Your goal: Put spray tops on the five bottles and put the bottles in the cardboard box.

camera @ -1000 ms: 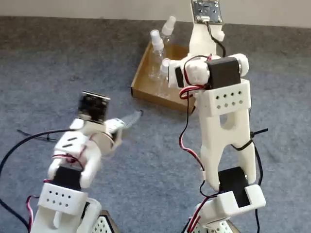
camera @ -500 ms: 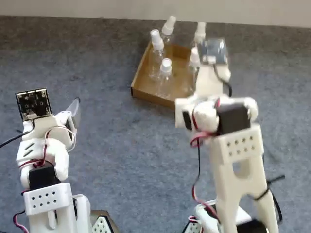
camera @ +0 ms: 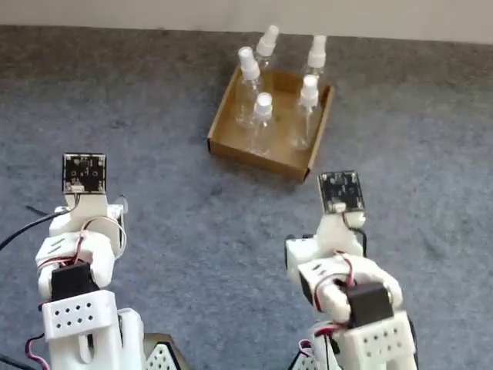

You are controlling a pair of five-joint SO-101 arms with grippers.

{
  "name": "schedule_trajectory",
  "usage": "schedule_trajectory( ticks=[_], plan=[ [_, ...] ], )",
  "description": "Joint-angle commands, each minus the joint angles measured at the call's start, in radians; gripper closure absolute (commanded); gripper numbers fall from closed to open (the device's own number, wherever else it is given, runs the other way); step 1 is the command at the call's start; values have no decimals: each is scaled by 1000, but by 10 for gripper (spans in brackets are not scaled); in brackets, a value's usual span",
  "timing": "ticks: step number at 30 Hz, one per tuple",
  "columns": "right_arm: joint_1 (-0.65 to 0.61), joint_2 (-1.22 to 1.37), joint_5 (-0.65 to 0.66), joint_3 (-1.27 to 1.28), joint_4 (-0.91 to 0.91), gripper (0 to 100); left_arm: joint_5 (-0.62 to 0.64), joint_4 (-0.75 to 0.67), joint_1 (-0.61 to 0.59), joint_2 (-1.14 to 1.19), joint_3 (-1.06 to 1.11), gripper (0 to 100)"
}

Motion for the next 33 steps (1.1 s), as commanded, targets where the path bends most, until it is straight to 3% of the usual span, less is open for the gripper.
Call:
schedule_trajectory(
  ticks=[1, 7, 16, 24, 28, 33],
  plan=[
    [16, -65, 60, -5, -25, 961, 0, 0, -10, -16, 12, 828],
    [16, -148, 63, 35, -19, 961, 0, 5, -8, -16, 67, 828],
    [15, -433, 66, 355, -22, 961, 0, 0, -8, -16, 156, 828],
    [15, -427, 66, 453, -22, 961, -2, -14, -10, -16, 197, 830],
    [16, -430, 66, 464, -21, 961, -2, -124, -12, -16, 274, 832],
    [16, -430, 66, 561, -28, 961, 0, -423, -15, -16, 414, 832]
  ],
)
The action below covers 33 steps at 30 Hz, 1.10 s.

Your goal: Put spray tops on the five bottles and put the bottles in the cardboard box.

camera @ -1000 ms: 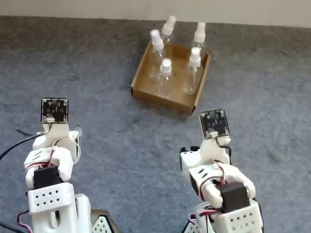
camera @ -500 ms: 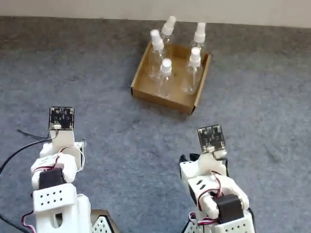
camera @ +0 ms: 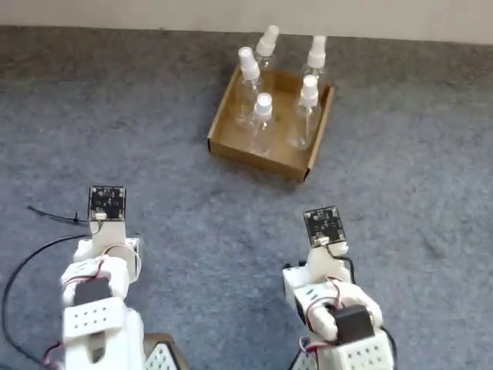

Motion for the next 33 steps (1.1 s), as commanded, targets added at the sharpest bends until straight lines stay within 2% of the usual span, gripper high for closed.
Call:
schedule_trajectory(
  ticks=[1, 8, 14, 33],
  plan=[
    [12, -5, 11, 51, -22, 961, 0, -178, -12, -18, 28, 832],
    [13, -5, 11, 111, -22, 961, 0, -166, -4, -12, 30, 832],
    [13, -5, 9, 117, -22, 961, -5, -37, -12, -18, 30, 832],
    [12, -5, 9, 119, -22, 961, -5, -38, -12, -18, 30, 832]
  ],
)
